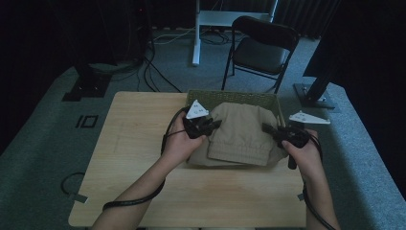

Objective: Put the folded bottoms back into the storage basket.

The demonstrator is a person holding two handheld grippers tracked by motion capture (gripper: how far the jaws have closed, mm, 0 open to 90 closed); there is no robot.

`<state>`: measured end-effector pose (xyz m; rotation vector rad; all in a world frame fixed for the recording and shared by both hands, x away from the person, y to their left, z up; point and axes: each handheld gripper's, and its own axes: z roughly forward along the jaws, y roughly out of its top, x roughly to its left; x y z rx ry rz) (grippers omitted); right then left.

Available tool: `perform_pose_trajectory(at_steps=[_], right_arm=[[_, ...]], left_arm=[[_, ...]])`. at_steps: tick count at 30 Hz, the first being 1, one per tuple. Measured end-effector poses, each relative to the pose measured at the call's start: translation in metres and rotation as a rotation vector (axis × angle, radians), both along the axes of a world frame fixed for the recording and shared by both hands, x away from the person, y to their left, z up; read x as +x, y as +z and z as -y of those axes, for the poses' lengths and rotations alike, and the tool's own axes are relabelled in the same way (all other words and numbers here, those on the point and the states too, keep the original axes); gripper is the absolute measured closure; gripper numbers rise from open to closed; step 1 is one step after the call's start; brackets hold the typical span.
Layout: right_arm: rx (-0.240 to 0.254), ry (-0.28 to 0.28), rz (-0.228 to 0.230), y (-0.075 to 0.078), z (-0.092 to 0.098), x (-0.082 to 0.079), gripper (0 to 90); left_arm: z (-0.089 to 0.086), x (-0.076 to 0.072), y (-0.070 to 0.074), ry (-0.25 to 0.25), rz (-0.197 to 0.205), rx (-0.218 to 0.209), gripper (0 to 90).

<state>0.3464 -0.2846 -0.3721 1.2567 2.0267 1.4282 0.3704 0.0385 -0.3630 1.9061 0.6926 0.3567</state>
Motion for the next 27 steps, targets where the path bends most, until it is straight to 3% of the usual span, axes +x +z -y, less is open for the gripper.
perform_pose_trajectory(at_steps=[6,10,15,22,27], right_arm=[[0.019,-0.012,-0.008,0.008,0.001,0.019,80.8],[0.035,-0.041,-0.012,0.015,0.002,0.039,80.8],[0.036,-0.076,-0.016,0.019,0.004,0.057,80.8],[0.03,-0.087,-0.016,0.012,0.007,0.089,80.8],[0.012,-0.105,-0.037,0.0,0.004,0.102,80.7]], left_arm=[[0.0,0.022,0.012,0.001,0.011,-0.008,83.7],[0.004,0.045,0.021,0.012,0.048,-0.008,83.6],[0.009,0.062,0.022,0.018,0.047,-0.011,83.6],[0.013,0.088,0.007,0.057,0.034,-0.04,83.6],[0.017,0.106,-0.01,0.09,0.021,-0.018,83.6]])
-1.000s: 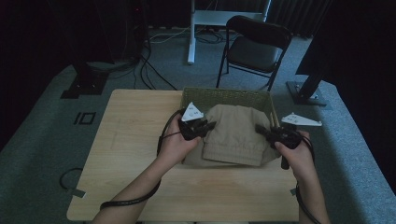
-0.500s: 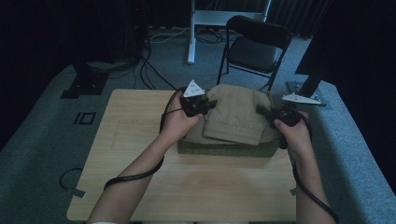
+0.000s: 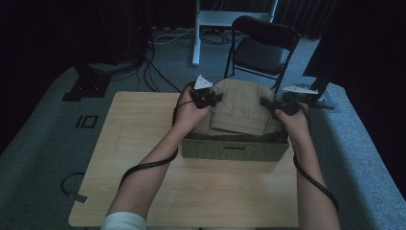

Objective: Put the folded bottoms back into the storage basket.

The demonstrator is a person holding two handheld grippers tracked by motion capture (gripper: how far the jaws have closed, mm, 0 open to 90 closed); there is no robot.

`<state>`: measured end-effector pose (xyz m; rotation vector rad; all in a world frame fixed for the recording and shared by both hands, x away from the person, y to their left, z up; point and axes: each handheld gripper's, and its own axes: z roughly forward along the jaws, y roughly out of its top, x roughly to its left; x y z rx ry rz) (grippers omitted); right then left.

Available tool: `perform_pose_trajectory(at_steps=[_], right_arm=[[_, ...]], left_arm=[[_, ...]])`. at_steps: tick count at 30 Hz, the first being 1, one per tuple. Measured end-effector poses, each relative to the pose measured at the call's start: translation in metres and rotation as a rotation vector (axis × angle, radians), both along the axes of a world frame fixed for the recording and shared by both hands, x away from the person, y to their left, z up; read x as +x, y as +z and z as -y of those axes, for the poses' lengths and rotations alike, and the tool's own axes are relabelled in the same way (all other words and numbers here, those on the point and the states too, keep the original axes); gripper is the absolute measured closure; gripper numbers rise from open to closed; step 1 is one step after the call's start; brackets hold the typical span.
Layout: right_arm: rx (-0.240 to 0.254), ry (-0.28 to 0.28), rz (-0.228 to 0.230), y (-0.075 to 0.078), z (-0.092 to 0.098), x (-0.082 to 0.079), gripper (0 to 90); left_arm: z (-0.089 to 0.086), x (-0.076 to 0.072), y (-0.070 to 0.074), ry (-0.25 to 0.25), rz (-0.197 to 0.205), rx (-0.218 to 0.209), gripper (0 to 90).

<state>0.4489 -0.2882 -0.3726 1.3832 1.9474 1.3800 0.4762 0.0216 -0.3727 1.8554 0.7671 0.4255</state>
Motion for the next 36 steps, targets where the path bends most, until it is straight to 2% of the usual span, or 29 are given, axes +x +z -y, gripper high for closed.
perform_pose_trajectory(at_steps=[2,3,4,5,6,8,9,12,16,17,21,22,25,27,28,29,30,31,32,33,36], right_arm=[[-0.004,-0.01,-0.008,-0.007,-0.001,0.006,80.7],[-0.012,-0.015,-0.025,-0.015,-0.002,0.011,80.7],[-0.012,-0.015,-0.025,-0.015,-0.002,0.011,80.7],[-0.015,-0.019,-0.035,-0.023,-0.003,0.016,80.6],[-0.015,-0.019,-0.035,-0.023,-0.003,0.016,80.6],[-0.028,-0.032,-0.049,-0.034,-0.003,0.025,80.5],[-0.028,-0.038,-0.053,-0.037,-0.003,0.027,80.5],[-0.037,-0.048,-0.074,-0.048,-0.003,0.033,80.4],[-0.073,-0.061,-0.096,-0.062,-0.006,0.039,80.4],[-0.081,-0.066,-0.1,-0.065,-0.006,0.04,80.4],[-0.114,-0.068,-0.129,-0.076,-0.009,0.046,80.4],[-0.12,-0.071,-0.137,-0.08,-0.01,0.047,80.4],[-0.123,-0.072,-0.16,-0.087,-0.011,0.049,80.3],[-0.131,-0.075,-0.194,-0.098,-0.013,0.053,80.3],[-0.131,-0.075,-0.194,-0.098,-0.013,0.053,80.3],[-0.142,-0.082,-0.216,-0.104,-0.014,0.055,80.2],[-0.142,-0.082,-0.216,-0.104,-0.014,0.055,80.2],[-0.147,-0.084,-0.238,-0.11,-0.015,0.058,80.1],[-0.147,-0.084,-0.238,-0.11,-0.015,0.058,80.1],[-0.167,-0.085,-0.258,-0.114,-0.015,0.06,79.9],[-0.19,-0.084,-0.265,-0.116,-0.017,0.063,80.0]], left_arm=[[0.001,0.006,-0.008,0.006,-0.018,-0.003,83.6],[0.001,0.008,-0.011,0.013,-0.018,-0.001,83.6],[0.002,0.009,-0.015,0.015,-0.024,0.001,83.6],[0.003,0.012,-0.022,0.025,-0.037,-0.013,83.6],[0.003,0.012,-0.022,0.025,-0.037,-0.013,83.6],[0.004,0.016,-0.029,0.028,-0.052,-0.013,83.6],[0.004,0.018,-0.035,0.036,-0.068,-0.025,83.6],[0.005,0.02,-0.041,0.039,-0.075,-0.02,83.5],[0.008,0.024,-0.052,0.043,-0.087,0.005,83.5],[0.01,0.027,-0.058,0.05,-0.111,0.007,83.4],[0.012,0.03,-0.07,0.064,-0.131,0.024,83.3],[0.013,0.032,-0.077,0.07,-0.155,0.033,83.3],[0.012,0.034,-0.084,0.077,-0.173,0.038,83.2],[0.013,0.038,-0.093,0.08,-0.213,0.05,82.6],[0.013,0.038,-0.093,0.08,-0.213,0.05,82.3],[0.015,0.041,-0.098,0.08,-0.221,0.085,82.1],[0.015,0.041,-0.098,0.08,-0.221,0.085,82.0],[0.015,0.042,-0.101,0.08,-0.232,0.098,82.0],[0.016,0.043,-0.104,0.084,-0.244,0.101,82.0],[0.016,0.044,-0.106,0.09,-0.252,0.099,81.8],[0.018,0.047,-0.111,0.111,-0.284,0.098,81.8]])
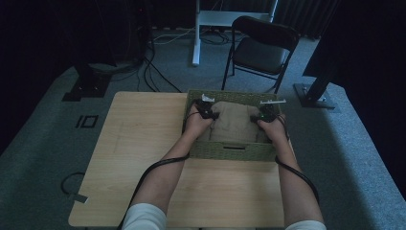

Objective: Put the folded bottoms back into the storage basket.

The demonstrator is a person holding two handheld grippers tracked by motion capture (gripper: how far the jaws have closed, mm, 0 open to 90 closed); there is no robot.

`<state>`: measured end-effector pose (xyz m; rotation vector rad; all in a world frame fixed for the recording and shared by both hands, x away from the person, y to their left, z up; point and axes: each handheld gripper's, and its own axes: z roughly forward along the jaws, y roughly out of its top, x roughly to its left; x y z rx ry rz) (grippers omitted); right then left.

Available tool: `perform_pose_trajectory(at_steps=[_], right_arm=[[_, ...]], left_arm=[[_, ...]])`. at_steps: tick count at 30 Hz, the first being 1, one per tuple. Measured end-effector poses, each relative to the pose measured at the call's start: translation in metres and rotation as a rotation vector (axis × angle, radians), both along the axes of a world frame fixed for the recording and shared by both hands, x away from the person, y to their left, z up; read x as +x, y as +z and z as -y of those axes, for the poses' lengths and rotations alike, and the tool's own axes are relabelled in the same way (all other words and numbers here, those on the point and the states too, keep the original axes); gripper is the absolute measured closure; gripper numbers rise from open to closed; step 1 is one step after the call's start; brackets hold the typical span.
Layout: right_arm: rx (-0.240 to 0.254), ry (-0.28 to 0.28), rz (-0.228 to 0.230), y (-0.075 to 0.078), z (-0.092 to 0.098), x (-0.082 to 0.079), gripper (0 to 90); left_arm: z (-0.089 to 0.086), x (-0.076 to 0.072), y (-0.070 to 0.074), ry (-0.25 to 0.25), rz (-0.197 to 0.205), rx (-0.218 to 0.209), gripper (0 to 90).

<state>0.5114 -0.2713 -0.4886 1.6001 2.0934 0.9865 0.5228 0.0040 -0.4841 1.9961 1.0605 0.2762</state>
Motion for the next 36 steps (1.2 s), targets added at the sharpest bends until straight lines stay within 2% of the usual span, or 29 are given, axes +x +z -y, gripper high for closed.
perform_pose_trajectory(at_steps=[4,7,9,14,16,17,18,19,21,23,24,25,26,28,30,32,36], right_arm=[[-0.033,-0.009,-0.032,-0.005,-0.004,0.005,79.4],[-0.041,-0.014,-0.048,-0.007,-0.005,0.007,78.2],[-0.067,-0.022,-0.073,-0.011,-0.006,0.009,74.1],[-0.083,-0.04,-0.084,-0.014,-0.007,0.011,67.8],[-0.089,-0.043,-0.094,-0.016,-0.006,0.012,58.4],[-0.08,-0.05,-0.096,-0.017,-0.004,0.013,51.5],[-0.086,-0.048,-0.082,-0.017,-0.004,0.013,45.3],[-0.086,-0.048,-0.082,-0.017,-0.004,0.013,45.3],[-0.056,-0.056,-0.051,-0.016,-0.004,0.015,30.8],[-0.052,-0.056,-0.036,-0.014,-0.004,0.015,22.7],[-0.052,-0.056,-0.036,-0.014,-0.004,0.015,22.7],[-0.052,-0.05,-0.033,-0.011,-0.004,0.014,21.0],[-0.045,-0.049,-0.03,-0.01,-0.004,0.013,20.6],[-0.035,-0.058,-0.027,-0.008,-0.004,0.013,19.4],[-0.028,-0.07,-0.013,-0.005,-0.004,0.012,16.0],[-0.049,-0.055,0.024,0.001,-0.006,0.01,14.0],[-0.068,-0.059,0.048,0.008,-0.007,0.007,14.1]], left_arm=[[0.003,0.003,-0.007,0.008,0.009,0.024,80.1],[0.003,0.005,-0.012,0.015,-0.001,0.039,78.7],[0.003,0.007,-0.015,0.005,-0.01,0.058,77.1],[0.003,0.01,-0.018,0.0,-0.002,0.099,74.1],[0.003,0.01,-0.02,0.006,-0.01,0.103,68.8],[0.003,0.011,-0.024,0.004,-0.023,0.091,56.7],[0.003,0.011,-0.024,0.004,-0.023,0.091,49.2],[0.004,0.012,-0.025,0.005,-0.034,0.086,49.2],[0.006,0.012,-0.024,0.021,-0.044,0.086,37.1],[0.006,0.011,-0.023,0.036,-0.05,0.077,28.7],[0.006,0.011,-0.021,0.042,-0.052,0.077,28.7],[0.005,0.011,-0.018,0.04,-0.057,0.09,23.8],[0.006,0.01,-0.016,0.038,-0.062,0.101,23.7],[0.006,0.008,-0.011,0.013,-0.036,0.098,23.7],[0.006,0.007,-0.005,0.03,-0.036,0.087,23.7],[0.005,0.005,0.0,0.026,-0.039,0.094,22.7],[-0.001,0.002,0.009,0.035,-0.028,0.081,19.4]])
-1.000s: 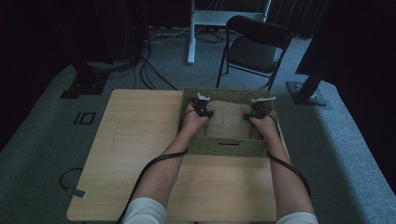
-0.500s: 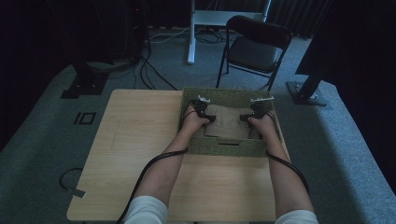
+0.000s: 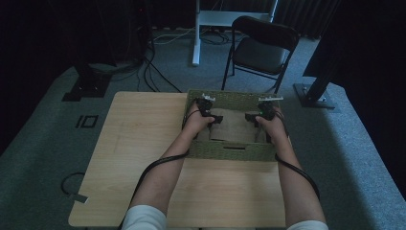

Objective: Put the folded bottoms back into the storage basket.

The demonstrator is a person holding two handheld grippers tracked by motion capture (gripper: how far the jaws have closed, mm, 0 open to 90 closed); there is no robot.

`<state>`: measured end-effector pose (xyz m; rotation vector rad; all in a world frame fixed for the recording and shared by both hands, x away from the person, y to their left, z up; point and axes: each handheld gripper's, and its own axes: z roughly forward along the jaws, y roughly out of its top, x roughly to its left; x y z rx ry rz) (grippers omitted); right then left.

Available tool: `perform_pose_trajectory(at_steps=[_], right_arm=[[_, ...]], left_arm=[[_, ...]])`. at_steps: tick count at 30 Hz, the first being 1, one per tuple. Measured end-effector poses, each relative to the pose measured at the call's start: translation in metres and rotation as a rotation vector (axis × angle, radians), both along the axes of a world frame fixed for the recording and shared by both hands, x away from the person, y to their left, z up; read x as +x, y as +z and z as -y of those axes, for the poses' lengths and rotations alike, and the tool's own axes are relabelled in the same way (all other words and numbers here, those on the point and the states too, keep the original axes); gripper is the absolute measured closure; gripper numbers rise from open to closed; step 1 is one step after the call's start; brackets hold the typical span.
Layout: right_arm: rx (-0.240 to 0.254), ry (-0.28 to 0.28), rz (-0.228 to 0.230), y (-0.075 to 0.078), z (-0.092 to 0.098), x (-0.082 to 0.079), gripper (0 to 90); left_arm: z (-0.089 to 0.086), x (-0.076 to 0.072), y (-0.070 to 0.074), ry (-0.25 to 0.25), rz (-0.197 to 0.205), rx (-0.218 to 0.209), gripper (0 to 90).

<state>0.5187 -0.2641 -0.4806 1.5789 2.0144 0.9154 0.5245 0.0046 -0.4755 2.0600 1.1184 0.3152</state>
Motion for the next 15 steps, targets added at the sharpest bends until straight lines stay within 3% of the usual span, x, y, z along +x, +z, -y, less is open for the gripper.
perform_pose_trajectory(at_steps=[4,6,11,15], right_arm=[[0.02,0.001,0.019,0.008,-0.001,-0.003,14.1],[0.028,-0.006,0.007,0.011,-0.002,-0.006,14.1],[0.043,0.006,0.033,0.018,-0.012,-0.015,14.1],[0.042,0.003,0.065,0.027,-0.014,-0.021,14.1]], left_arm=[[-0.007,-0.004,0.009,0.016,0.016,-0.003,19.4],[-0.009,-0.007,0.013,0.005,0.015,0.001,19.5],[-0.013,-0.014,0.022,-0.007,0.027,0.009,19.4],[-0.013,-0.018,0.028,0.006,0.037,-0.028,19.4]])
